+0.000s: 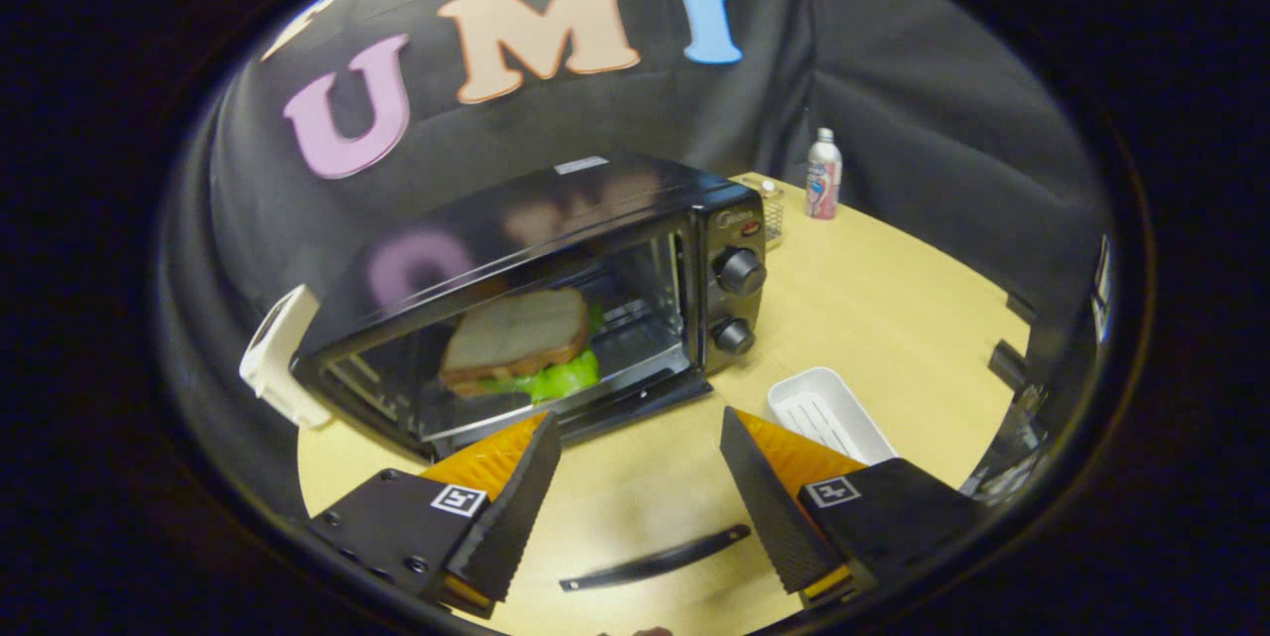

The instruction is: Open the toaster oven, put the food inside, and close the toaster oven door.

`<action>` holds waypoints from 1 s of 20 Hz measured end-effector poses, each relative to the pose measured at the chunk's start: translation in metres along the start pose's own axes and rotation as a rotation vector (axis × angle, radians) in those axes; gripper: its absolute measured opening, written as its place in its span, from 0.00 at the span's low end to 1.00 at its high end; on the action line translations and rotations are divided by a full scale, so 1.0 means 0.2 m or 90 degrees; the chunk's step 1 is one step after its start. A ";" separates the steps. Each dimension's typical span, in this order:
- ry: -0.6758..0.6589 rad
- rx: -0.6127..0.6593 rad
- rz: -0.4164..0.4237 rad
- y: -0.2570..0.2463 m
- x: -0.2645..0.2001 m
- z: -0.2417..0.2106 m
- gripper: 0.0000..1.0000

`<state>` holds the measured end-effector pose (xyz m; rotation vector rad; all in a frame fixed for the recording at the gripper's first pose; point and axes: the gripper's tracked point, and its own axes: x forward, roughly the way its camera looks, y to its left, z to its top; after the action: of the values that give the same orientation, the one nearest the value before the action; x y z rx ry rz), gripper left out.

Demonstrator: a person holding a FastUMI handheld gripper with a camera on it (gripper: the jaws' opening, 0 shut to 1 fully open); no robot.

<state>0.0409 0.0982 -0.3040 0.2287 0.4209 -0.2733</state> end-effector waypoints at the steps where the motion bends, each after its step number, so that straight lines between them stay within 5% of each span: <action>1: 0.005 -0.017 0.009 0.02 -0.04 -0.03 1.00; 12: 0.123 -0.099 0.078 0.17 -0.39 -0.55 1.00; 20: 0.184 -0.152 0.089 0.20 -0.29 -0.74 1.00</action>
<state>-0.0529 0.1885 -0.4049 0.0629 0.7154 -0.0499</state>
